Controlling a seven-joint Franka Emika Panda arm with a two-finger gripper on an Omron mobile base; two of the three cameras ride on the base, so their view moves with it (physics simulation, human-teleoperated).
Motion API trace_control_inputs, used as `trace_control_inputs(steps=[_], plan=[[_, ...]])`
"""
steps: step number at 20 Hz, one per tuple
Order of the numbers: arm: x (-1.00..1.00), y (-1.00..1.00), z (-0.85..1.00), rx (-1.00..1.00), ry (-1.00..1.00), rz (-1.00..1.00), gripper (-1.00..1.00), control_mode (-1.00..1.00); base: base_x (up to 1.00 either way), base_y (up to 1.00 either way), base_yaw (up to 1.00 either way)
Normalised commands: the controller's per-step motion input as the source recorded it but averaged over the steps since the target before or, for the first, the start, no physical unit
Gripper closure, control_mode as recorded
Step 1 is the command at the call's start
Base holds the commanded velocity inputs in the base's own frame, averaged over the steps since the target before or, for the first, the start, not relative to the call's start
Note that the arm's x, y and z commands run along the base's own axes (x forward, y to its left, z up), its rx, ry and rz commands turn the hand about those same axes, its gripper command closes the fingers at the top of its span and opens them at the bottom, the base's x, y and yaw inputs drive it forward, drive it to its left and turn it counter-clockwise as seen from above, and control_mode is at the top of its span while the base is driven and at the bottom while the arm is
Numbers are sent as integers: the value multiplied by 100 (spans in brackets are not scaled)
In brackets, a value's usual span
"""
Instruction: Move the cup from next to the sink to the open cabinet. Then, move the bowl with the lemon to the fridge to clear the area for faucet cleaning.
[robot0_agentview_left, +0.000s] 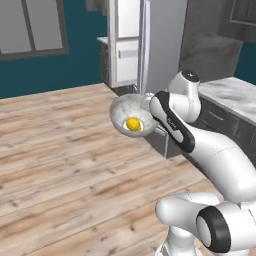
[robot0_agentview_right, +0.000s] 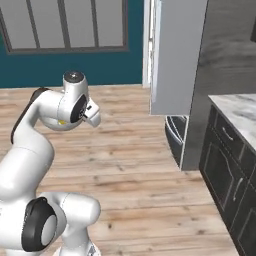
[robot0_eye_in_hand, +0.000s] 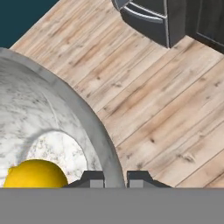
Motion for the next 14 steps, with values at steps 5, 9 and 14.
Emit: trace_control_inputs(steps=[5, 9, 14], plan=[[0, 0, 0, 0, 0, 0, 100, 100, 100, 100, -10], [0, 0, 0, 0, 0, 0, 100, 100, 100, 96, -29], [0, 0, 0, 0, 0, 0, 100, 100, 100, 100, -46]])
